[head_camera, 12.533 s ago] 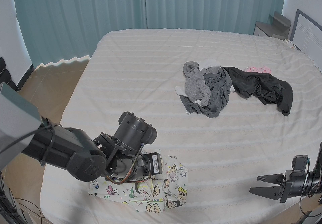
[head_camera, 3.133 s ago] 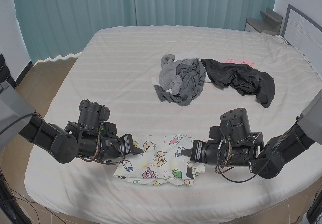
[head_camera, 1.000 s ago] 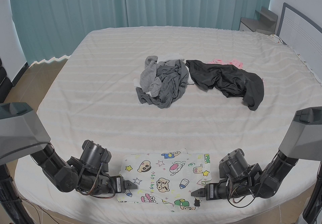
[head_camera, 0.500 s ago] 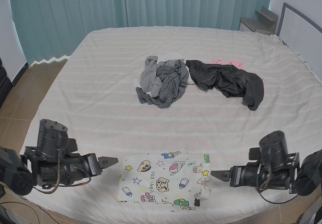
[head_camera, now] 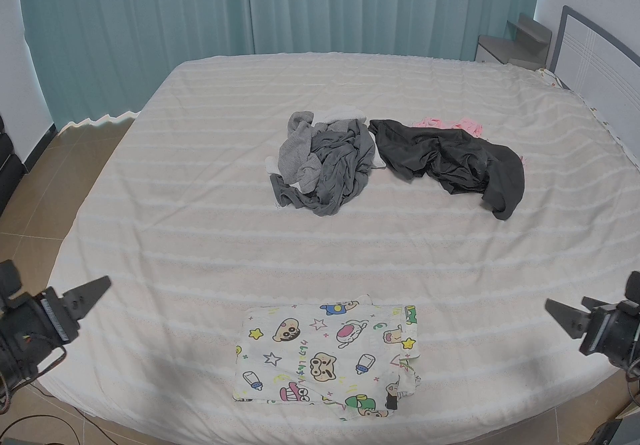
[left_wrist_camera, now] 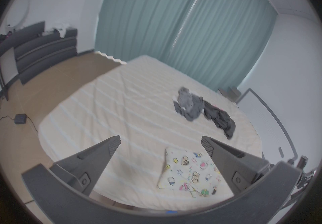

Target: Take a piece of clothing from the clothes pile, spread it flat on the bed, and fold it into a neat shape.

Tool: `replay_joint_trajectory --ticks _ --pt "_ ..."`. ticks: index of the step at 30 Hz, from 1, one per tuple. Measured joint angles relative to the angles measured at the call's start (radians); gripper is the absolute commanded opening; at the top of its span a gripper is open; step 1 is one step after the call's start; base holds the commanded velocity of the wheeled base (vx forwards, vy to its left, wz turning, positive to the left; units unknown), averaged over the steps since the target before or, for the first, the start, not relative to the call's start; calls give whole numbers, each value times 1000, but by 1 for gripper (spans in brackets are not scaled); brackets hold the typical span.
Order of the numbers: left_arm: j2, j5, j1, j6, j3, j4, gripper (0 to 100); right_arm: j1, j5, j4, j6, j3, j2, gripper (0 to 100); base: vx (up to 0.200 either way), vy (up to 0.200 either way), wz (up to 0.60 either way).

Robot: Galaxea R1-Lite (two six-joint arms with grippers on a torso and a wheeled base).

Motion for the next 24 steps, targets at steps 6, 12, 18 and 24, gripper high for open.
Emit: replay_joint_trajectory --ticks 6,12,18,24 --pt "-265 57 154 121 4 126 100 -127 -21 144 -103 30 -304 100 0 0 0" --pt "-546 7 280 291 33 217 100 -296 66 224 -245 91 -588 100 0 0 0" --pt "-769 -141 345 436 178 259 100 -398 170 224 -329 196 -754 100 0 0 0" --pt "-858 -203 373 522 323 171 100 -451 219 230 -397 241 -833 100 0 0 0"
